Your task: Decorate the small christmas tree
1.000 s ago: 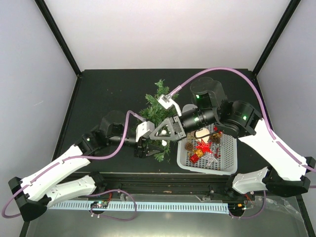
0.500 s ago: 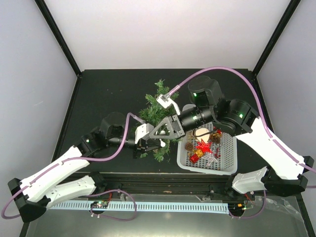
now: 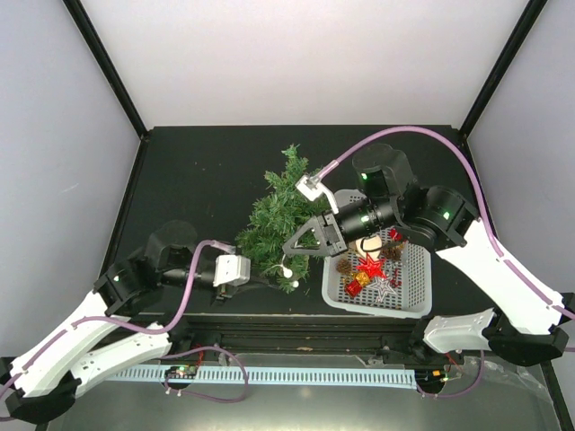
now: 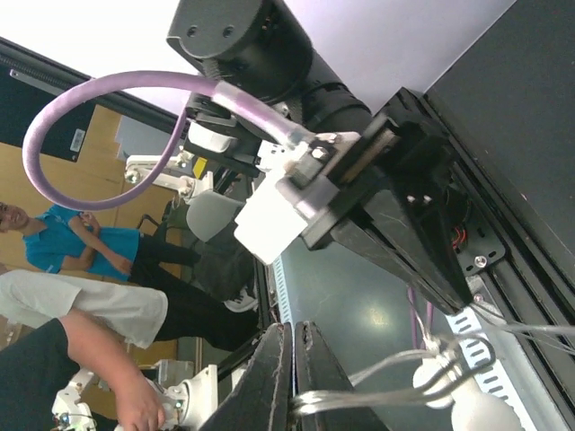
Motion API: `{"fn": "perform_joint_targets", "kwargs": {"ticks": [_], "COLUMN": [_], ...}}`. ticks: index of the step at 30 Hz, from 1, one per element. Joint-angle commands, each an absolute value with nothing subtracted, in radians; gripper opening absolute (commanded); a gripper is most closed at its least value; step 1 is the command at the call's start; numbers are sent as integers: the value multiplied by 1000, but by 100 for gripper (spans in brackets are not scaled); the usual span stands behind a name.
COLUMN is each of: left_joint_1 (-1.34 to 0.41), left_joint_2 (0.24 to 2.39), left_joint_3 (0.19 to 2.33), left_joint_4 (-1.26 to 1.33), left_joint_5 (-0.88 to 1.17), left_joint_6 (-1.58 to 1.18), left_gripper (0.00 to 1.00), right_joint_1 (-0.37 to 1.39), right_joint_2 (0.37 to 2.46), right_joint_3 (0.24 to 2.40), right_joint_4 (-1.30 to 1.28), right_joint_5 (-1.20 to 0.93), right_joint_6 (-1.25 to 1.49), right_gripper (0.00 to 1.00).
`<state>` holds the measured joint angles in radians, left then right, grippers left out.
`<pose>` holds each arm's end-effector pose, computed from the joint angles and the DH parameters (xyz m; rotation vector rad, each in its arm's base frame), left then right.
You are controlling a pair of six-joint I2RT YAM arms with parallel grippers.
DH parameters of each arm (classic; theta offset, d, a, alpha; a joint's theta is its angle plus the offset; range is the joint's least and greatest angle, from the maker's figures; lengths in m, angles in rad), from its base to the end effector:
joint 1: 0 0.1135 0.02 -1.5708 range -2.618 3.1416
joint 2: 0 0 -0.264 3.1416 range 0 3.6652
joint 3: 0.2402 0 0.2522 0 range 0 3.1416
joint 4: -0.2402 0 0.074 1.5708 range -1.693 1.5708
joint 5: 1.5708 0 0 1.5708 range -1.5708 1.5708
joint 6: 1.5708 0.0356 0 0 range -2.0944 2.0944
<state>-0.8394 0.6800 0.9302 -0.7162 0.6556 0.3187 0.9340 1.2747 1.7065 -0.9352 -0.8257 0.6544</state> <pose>0.0697 -0.1101 0.3524 1.4670 1.4661 -0.9891 0.1135 0.1975 0.4757 -0.9331 2.2504 1.7181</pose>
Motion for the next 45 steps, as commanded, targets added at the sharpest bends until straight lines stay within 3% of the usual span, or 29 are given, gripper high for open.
{"fn": "perform_joint_targets", "kwargs": {"ticks": [1, 18, 35, 45], "left_joint_1": [-844, -842, -838, -826], "left_joint_2": [641, 647, 525, 512], "left_joint_3": [988, 1163, 1104, 1068], "left_joint_4": [-850, -939, -1087, -1104], "left_joint_5": [616, 634, 249, 211], "left_joint_6": [421, 497, 657, 644], "left_gripper": [2, 2, 2, 2], "right_joint_1": [921, 888, 828, 796], "right_joint_2": [1261, 1252, 1189, 1195], "right_joint_3": [1685, 1634, 1541, 1527], "right_joint_4": [-945, -938, -1059, -1088], "right_joint_5": [-860, -893, -928, -882], "right_joint_6": [622, 598, 505, 466], "right_gripper": [3, 1, 1, 26]}}
